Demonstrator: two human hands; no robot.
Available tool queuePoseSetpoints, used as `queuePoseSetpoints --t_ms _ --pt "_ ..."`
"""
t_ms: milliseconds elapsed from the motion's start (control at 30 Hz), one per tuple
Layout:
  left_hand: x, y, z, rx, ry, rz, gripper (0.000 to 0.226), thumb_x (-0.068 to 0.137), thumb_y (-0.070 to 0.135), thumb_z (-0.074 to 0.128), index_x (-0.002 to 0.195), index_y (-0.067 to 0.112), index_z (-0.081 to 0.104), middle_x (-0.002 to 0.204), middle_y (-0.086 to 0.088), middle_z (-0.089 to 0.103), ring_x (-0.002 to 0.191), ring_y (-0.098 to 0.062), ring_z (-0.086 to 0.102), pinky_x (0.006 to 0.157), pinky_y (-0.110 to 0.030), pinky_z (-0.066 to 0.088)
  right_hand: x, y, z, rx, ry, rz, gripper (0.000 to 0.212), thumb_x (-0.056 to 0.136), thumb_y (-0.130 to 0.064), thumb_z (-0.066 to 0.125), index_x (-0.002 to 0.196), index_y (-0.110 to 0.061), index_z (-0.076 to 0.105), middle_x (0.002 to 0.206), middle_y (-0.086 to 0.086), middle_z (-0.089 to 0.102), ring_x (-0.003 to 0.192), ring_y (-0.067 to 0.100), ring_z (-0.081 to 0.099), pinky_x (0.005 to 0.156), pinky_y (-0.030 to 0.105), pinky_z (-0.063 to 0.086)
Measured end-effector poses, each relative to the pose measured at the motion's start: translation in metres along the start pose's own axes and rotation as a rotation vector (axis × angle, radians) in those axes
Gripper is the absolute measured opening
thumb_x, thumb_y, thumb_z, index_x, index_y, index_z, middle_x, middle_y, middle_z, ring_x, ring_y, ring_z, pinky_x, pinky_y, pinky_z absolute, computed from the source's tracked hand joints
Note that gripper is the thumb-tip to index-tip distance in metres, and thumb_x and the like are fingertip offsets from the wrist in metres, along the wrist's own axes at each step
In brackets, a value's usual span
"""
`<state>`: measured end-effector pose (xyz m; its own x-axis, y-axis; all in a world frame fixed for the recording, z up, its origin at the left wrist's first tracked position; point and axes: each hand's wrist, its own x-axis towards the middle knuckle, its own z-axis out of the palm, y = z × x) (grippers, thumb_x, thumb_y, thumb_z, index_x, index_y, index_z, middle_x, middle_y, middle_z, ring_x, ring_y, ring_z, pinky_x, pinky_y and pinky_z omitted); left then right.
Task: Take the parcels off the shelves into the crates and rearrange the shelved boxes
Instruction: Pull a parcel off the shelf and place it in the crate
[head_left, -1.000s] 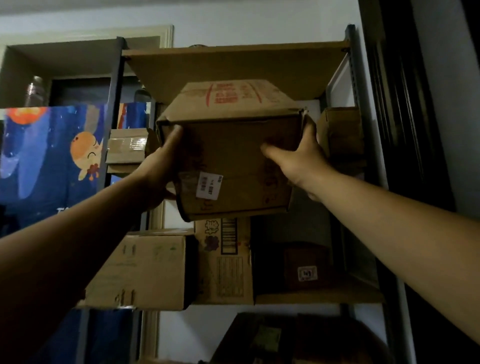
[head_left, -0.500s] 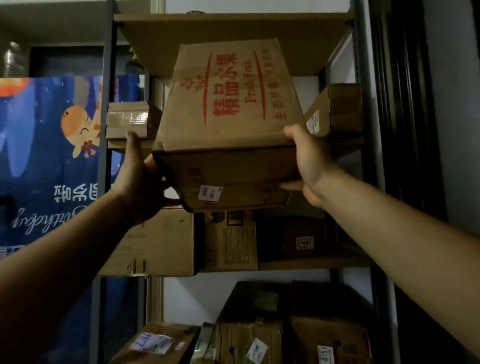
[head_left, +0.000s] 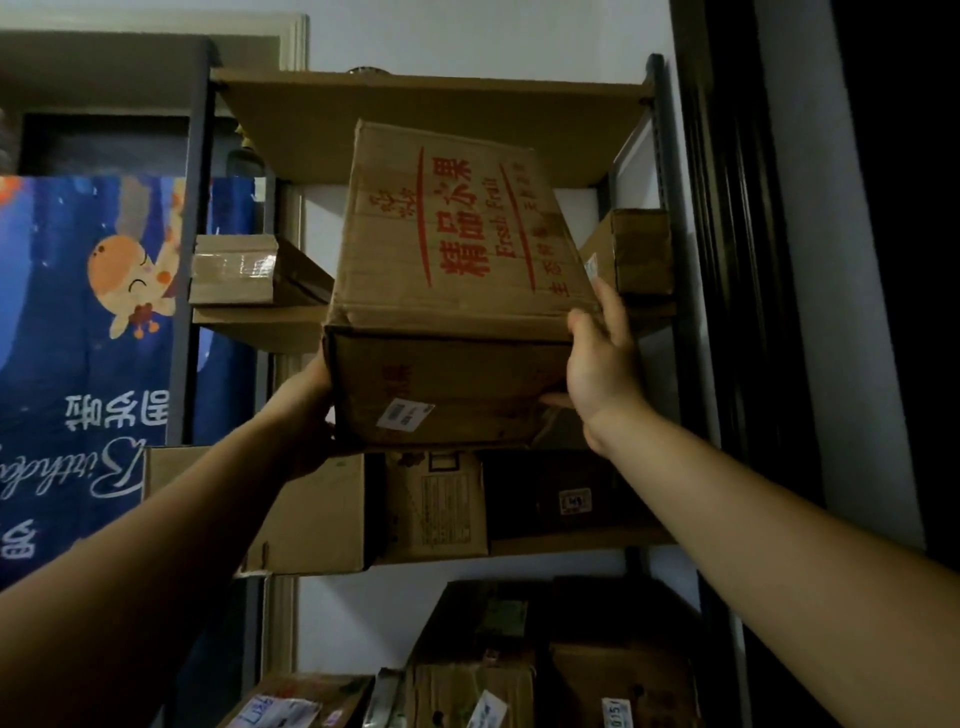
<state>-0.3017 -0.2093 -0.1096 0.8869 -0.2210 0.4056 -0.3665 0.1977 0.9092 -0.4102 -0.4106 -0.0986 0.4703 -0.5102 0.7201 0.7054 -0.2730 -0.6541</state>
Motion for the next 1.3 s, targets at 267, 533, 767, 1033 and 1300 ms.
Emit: queuePoseSetpoints --t_ms 267,533,767,1033,1300 --pt "-0.009 0.01 0.02 -0.061 -0.092 -0.182 0.07 0.07 0.08 0.05 0.107 0.021 0.054 0.108 -0.017 0.054 0.092 -0.036 0.06 0.061 -0.043 0.057 0.004 -0.018 0.003 -0.806 -0.113 -0.091 0.074 0.085 -0.068 0.04 0.149 -0.04 0.015 0.157 -0.003 -0.011 0.144 0.034 -0.008 0.114 0.059 0.011" --pt "-0.004 0.007 0.018 0.069 -0.103 -0.202 0.092 0.069 0.079 0.048 0.134 0.015 0.041 0.116 -0.016 0.054 0.108 -0.038 0.052 0.086 -0.051 0.046 -0.003 -0.028 0.005 -0.906 -0.193 -0.133 0.076 0.083 -0.076 0.027 0.149 -0.043 0.007 0.16 -0.002 -0.004 0.145 0.03 -0.015 0.112 0.064 0.001" --pt "-0.015 0.024 0.011 -0.045 -0.188 -0.113 0.064 0.071 0.053 0.063 0.124 0.022 0.045 0.112 -0.019 0.059 0.09 -0.035 0.066 0.066 -0.046 0.056 0.002 -0.052 -0.007 -0.48 -0.278 -0.091 0.074 0.086 -0.066 0.039 0.148 -0.028 0.03 0.154 0.002 0.029 0.141 0.026 0.027 0.116 0.046 0.022" --pt "-0.022 0.018 0.024 -0.171 -0.198 0.072 0.08 0.069 0.024 0.07 0.137 0.036 0.03 0.121 -0.01 0.053 0.096 -0.033 0.065 0.067 -0.048 0.058 0.0 -0.046 -0.042 -0.268 -0.341 0.068 0.05 0.073 -0.04 0.063 0.122 -0.038 0.056 0.116 -0.001 0.063 0.107 0.023 0.059 0.088 0.043 0.052" --pt "-0.034 0.006 0.035 -0.112 -0.268 0.304 0.061 0.066 0.014 0.068 0.122 0.026 0.046 0.112 -0.008 0.068 0.095 -0.025 0.07 0.083 -0.049 0.054 -0.007 -0.012 -0.052 -0.205 -0.234 0.093 0.047 0.083 -0.011 0.066 0.117 -0.03 0.04 0.107 -0.005 0.061 0.098 0.014 0.059 0.087 0.04 0.052"
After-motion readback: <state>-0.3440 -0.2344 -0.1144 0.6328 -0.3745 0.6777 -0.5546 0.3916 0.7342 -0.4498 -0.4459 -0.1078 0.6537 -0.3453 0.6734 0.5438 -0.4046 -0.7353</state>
